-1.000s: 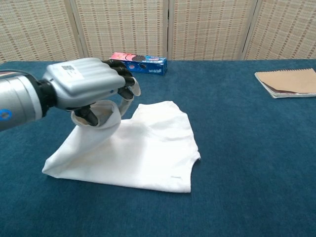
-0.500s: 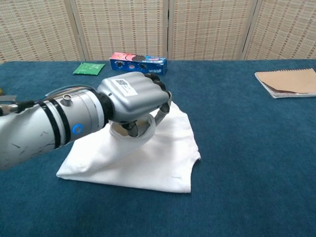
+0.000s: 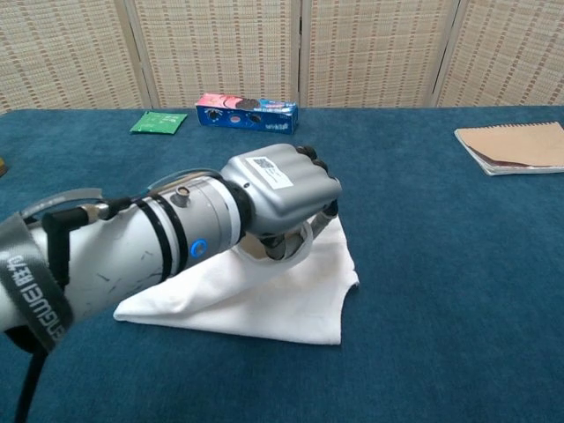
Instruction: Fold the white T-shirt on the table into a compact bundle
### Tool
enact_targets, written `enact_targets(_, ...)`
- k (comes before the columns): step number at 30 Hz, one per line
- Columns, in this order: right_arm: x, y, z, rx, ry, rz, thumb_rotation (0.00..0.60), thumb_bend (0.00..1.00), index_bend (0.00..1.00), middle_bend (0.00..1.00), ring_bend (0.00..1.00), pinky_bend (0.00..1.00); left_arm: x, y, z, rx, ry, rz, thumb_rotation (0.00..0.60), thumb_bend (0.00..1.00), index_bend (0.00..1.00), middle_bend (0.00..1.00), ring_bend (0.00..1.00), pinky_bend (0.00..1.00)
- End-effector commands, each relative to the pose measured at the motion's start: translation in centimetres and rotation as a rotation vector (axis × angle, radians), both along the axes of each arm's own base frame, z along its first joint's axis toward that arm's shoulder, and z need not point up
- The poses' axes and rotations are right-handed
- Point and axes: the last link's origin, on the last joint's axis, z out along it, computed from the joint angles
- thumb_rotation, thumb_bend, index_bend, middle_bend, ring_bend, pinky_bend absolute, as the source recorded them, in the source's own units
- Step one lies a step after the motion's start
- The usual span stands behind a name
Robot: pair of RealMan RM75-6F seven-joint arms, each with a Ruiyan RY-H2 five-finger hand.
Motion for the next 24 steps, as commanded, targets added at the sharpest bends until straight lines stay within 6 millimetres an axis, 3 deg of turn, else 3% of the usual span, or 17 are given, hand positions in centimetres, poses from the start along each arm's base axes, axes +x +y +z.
enact_targets(1, -0.1, 0.0, 0.1, -0.002, 0.0, -0.004, 0.6, 0.11, 0.05, 0.15, 0.05, 0.06, 0.3, -0.1, -0.5, 0.002, 0.013, -0.011, 0.6, 0.55, 0.67, 0.21, 0.11, 0.0)
enact_targets(10, -0.4, 0.1, 0.3, -0.009, -0.001, -0.01, 0.6, 0.11, 0.05, 0.16, 0.05, 0.06, 1.1, -0.4, -2.0, 0.009, 0.04, -0.016, 0.6, 0.54, 0.63, 0.19, 0.11, 0.0)
enact_targets(11, -0.5, 0.2, 0.3, -0.009, -0.002, -0.011, 0.6, 0.11, 0.05, 0.16, 0.05, 0.06, 1.2, -0.4, -2.0, 0.012, 0.039, -0.012, 0.6, 0.51, 0.56, 0.18, 0.11, 0.0)
enact_targets(15, -0.5, 0.2, 0.4, -0.012, -0.003, -0.009, 0.6, 0.11, 0.05, 0.16, 0.05, 0.06, 1.4, -0.6, -2.0, 0.04, 0.029, 0.007, 0.6, 0.27, 0.09, 0.03, 0.03, 0.0)
enact_targets(16, -0.5, 0.2, 0.4, -0.013, -0.003, -0.008, 0.6, 0.11, 0.05, 0.16, 0.05, 0.06, 1.6, -0.6, -1.9, 0.045, 0.023, 0.016, 0.6, 0.24, 0.04, 0.01, 0.01, 0.0)
enact_targets(24, -0.2, 0.3, 0.4, -0.02, -0.007, 0.008, 0.6, 0.11, 0.05, 0.16, 0.05, 0.06, 3.0, -1.4, -0.8, 0.056, -0.042, 0.027, 0.6, 0.23, 0.0, 0.0, 0.0, 0.0)
